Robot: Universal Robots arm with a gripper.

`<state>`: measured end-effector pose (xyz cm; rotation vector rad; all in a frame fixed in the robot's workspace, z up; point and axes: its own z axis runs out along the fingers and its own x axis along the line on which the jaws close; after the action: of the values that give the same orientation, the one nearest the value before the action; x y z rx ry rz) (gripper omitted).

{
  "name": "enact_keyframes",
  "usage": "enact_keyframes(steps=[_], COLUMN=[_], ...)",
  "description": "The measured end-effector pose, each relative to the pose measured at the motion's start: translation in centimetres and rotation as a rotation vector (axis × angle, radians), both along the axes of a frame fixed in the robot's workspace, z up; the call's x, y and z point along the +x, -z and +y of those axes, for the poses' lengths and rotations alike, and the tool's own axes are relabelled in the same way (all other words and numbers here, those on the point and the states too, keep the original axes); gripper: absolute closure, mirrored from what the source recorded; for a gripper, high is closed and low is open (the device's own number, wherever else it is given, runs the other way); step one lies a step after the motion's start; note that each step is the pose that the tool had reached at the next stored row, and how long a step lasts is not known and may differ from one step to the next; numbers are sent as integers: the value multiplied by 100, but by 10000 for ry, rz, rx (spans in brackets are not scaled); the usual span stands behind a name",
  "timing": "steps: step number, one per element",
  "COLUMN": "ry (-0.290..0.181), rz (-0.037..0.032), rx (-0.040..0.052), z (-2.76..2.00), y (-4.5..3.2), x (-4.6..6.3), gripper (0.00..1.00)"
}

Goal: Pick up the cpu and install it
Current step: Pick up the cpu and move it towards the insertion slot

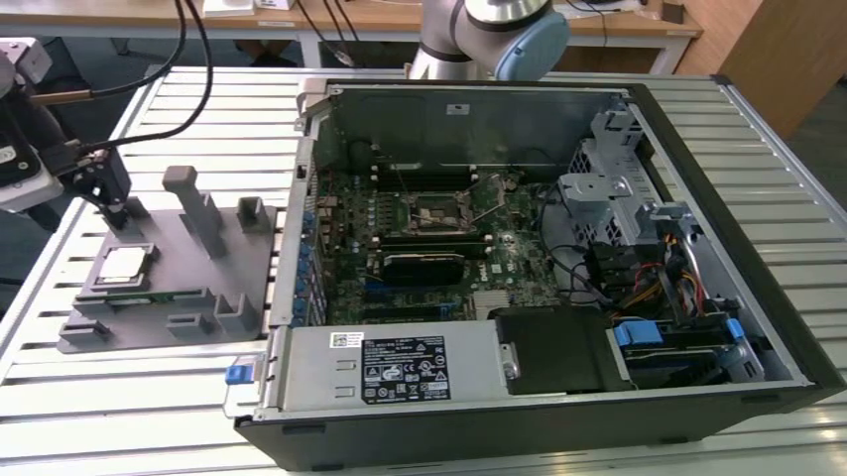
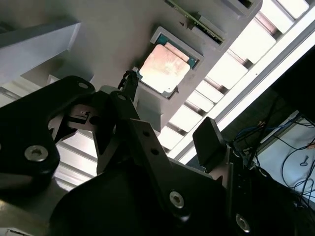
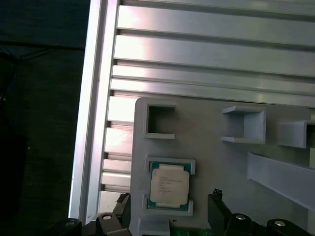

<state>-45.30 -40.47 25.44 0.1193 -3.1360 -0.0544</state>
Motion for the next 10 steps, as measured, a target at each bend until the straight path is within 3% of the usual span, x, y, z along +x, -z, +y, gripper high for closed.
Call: enact_keyframes(steps=[10], ry=[-160], rz=[0], rx=[-7], z=[-1], y=[150], x=[0], gripper=[28])
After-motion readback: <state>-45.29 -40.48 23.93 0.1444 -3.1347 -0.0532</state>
